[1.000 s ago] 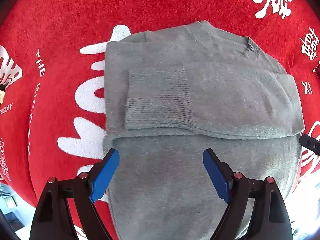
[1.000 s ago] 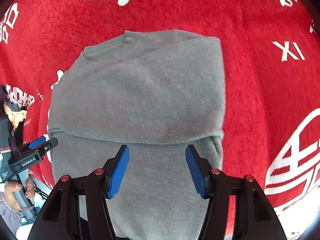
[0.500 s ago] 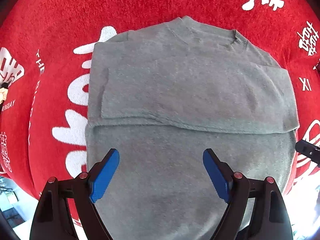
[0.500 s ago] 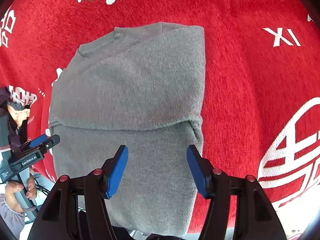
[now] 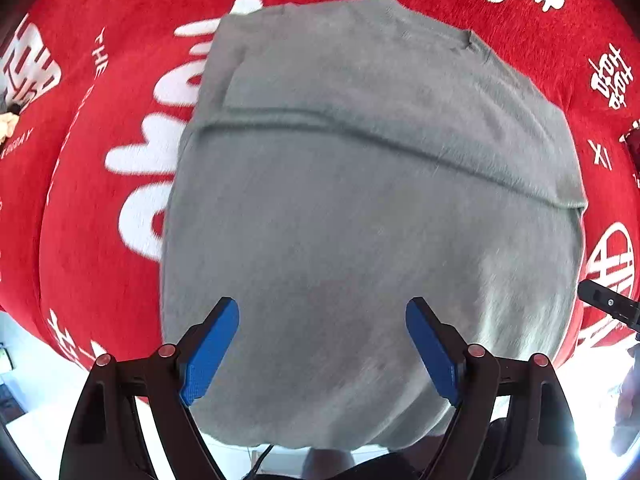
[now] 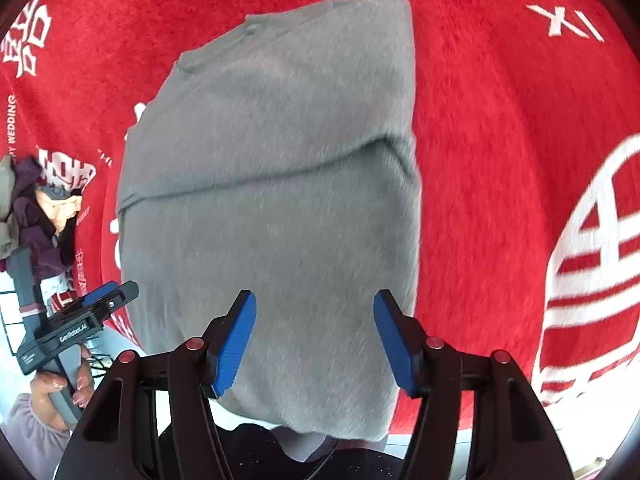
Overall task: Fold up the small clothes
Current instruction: 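Pinch the folded sleeve with the left tool and smooth it flat, then grasp the grey sweater hem with both tools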
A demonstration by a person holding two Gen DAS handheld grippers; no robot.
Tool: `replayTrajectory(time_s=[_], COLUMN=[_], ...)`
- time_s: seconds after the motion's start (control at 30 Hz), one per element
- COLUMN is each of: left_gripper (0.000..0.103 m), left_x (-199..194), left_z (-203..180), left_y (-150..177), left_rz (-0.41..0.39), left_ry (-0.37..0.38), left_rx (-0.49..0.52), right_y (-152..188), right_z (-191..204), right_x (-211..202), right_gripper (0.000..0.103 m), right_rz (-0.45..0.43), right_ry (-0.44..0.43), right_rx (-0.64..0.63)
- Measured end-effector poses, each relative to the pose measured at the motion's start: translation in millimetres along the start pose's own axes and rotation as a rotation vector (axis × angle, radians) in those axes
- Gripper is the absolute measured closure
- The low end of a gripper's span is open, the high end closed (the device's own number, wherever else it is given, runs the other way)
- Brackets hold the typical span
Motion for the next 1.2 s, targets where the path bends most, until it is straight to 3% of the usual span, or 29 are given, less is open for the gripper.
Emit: replayTrajectory(time_s=[0.17,0.43,0.77,0.93,1.2], left_gripper=[0.017,0.017,0.017,0.017,0.017], left_x=[-2.1,-15.4,19.6,38.9,60.7], left_z=[25.2,80.5,119.8,122.8,122.9], left_y=[17.2,62.2,129.1,146.4,152.5], left_rz=[-0.016,-0.04,0.094,0.121,0.13], left_ry=[0.01,0.092,0.187,0.213,0.257], left_rx=[0.004,0.006,0.043,0.028,0.012], right_y=[26.7,78.1,152.6,172.6,172.7], right_z=[17.8,42.8,43.6,37.3,27.9], right_x=[3.5,14.3,53.5,74.7,102.6], right_gripper=[0.038,0.038,0.038,0.038,0.037], right_rz=[-0.03,-0.033,0.104,0.141,0.151], right_ry=[-0.016,-0.061,-0.07,-0.065,-0.125], right_rx=[0.01,0.02,0.025,-0.042,-0.123])
Point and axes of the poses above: each gripper's, at about its wrist camera, not at the fingertips, and x roughly the way its jaws point, z to its left, y to its underside, the point moved 8 cm from there along x, roughly the way its jaws point, and after that the axes turned 15 degrees about -x, right-handed, at the moved point
